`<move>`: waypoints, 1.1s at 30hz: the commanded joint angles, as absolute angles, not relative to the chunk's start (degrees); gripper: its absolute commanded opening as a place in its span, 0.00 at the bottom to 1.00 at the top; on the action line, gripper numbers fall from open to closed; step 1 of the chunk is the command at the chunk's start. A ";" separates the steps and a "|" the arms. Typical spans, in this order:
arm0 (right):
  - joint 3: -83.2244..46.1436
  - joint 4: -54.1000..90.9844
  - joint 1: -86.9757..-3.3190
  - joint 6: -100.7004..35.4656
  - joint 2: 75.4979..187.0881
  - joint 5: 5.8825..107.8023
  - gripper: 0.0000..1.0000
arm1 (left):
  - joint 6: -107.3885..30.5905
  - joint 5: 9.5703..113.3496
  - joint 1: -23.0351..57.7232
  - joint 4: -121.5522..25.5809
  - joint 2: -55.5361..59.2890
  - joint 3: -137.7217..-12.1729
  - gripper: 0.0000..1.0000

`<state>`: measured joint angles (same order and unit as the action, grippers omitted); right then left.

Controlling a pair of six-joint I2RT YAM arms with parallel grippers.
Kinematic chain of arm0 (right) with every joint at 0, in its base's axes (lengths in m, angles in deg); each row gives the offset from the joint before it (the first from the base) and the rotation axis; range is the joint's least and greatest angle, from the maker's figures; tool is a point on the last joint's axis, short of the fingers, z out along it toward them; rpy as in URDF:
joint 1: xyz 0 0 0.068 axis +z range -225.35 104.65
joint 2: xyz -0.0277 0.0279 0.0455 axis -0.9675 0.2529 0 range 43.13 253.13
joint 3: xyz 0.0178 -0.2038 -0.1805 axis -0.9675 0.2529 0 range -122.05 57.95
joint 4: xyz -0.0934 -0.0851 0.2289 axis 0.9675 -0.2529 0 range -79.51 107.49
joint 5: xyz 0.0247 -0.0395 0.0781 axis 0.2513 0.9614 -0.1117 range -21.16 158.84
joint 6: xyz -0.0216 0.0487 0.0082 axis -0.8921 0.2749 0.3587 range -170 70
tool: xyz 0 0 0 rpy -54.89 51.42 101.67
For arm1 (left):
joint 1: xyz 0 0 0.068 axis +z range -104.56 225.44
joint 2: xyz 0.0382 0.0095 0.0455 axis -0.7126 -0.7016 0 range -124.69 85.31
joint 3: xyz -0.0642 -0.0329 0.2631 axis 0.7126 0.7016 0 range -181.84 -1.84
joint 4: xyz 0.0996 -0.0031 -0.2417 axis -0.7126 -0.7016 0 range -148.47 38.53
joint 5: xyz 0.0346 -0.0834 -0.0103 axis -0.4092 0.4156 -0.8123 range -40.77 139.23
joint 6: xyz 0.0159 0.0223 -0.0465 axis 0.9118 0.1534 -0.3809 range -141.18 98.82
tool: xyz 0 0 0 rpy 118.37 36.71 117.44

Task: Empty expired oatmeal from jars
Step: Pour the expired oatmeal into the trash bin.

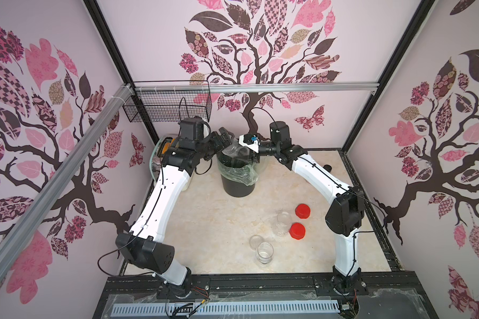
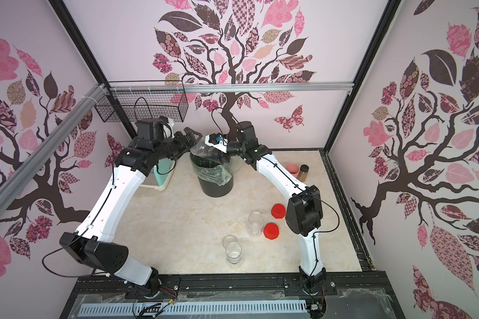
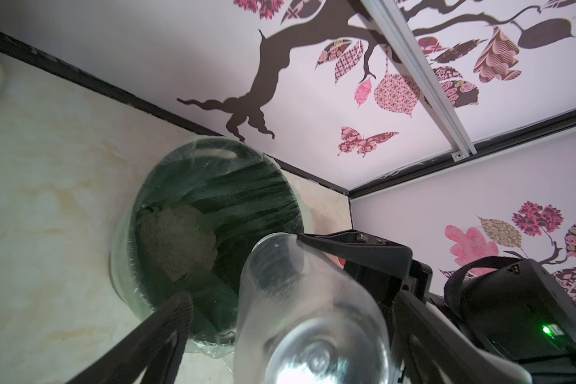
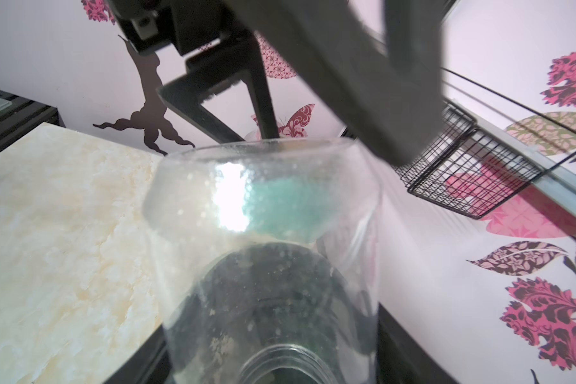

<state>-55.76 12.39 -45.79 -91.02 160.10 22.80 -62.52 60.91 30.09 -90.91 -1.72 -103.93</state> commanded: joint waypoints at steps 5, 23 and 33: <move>-54.70 28.50 -46.85 -73.11 161.55 24.43 0.23 | -57.86 56.24 30.41 -84.77 6.17 -97.49 0.98; -46.52 57.03 -46.94 -29.13 164.27 38.38 0.07 | -54.14 57.97 30.41 -84.43 16.74 -84.00 0.98; -48.31 58.31 -47.02 -43.93 159.89 31.30 0.08 | -50.12 61.95 30.41 -81.82 19.08 -82.55 0.98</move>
<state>-45.18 55.62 -46.68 -38.58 162.59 34.43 -52.97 60.04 30.13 -84.29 17.01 -83.45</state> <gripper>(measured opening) 0.729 0.981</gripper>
